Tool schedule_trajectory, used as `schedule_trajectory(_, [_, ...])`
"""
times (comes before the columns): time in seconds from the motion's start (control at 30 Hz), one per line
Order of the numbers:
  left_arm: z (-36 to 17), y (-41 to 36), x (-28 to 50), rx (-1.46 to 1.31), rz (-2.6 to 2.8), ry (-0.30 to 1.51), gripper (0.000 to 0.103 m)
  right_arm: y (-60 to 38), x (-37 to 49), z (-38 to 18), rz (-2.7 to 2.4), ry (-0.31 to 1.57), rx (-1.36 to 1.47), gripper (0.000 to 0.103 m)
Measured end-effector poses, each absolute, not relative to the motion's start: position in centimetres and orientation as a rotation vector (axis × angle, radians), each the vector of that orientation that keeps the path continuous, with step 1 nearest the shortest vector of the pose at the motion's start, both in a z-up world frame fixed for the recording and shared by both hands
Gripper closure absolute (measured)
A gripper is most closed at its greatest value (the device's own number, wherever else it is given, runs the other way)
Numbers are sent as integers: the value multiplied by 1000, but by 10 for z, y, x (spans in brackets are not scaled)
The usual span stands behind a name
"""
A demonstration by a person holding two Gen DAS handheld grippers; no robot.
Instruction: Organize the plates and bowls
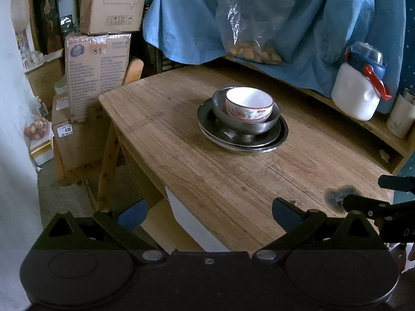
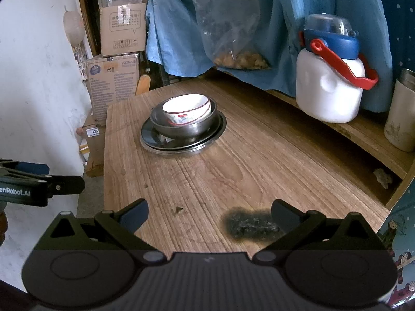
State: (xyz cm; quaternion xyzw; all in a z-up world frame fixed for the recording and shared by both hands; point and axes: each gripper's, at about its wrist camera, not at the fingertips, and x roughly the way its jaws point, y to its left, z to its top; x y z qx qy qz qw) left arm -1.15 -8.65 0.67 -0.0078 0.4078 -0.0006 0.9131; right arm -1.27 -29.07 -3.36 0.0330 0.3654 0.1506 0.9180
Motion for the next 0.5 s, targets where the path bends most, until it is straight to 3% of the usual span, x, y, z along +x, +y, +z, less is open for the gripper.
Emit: schedule_trajectory(0.5, [9, -94, -6, 3, -14, 837, 1, -296, -8, -35, 321, 758, 76, 0])
